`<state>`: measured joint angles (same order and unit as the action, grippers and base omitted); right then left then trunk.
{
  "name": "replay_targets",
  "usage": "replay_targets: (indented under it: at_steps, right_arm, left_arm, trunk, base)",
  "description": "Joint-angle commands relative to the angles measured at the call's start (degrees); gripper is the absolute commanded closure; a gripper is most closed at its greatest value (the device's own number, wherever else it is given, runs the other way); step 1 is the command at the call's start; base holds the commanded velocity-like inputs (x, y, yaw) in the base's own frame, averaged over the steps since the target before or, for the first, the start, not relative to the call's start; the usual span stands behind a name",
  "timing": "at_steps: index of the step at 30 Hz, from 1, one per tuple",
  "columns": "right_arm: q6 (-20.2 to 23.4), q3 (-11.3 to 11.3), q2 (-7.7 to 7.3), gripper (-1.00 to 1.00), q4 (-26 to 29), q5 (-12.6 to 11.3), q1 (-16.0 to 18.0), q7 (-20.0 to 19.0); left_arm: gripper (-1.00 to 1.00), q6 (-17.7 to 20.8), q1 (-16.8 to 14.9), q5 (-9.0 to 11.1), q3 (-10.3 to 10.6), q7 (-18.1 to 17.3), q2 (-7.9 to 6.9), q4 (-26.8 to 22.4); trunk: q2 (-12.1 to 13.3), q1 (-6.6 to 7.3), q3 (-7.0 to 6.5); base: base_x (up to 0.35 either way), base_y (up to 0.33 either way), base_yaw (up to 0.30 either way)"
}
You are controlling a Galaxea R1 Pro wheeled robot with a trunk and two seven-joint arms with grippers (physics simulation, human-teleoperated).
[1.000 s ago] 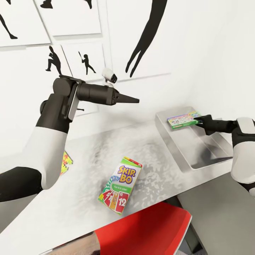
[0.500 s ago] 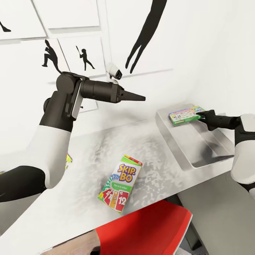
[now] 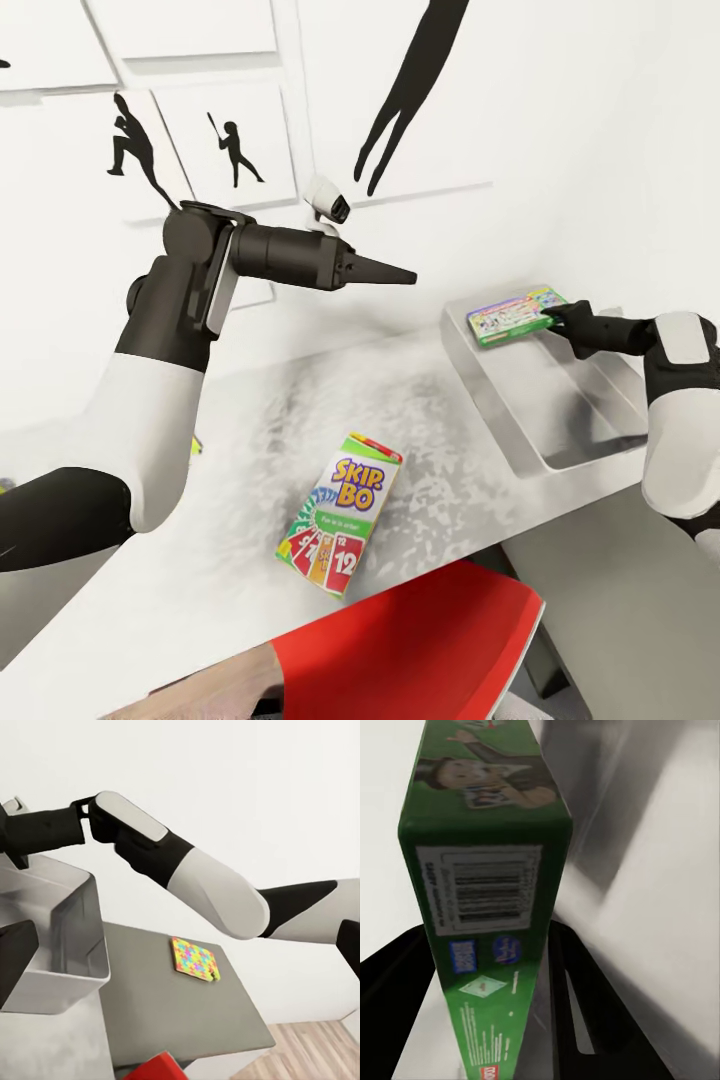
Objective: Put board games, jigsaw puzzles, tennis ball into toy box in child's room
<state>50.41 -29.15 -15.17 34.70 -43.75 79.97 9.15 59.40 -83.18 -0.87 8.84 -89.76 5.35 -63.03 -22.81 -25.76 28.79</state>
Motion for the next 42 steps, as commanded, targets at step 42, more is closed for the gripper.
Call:
replay_targets:
  at_steps: [42]
  right_arm:
    - [-3.0,4.4,0.24,1.0,0.2,-0.1,2.1,0.7]
  left_arm:
    - [-1.0,0.6,-1.7,-0.5,0.2,-0.2,-4.55,0.0]
  trunk:
    - [-0.1,-0.03,3.04]
  base:
    - [0.0,0.0,0.0]
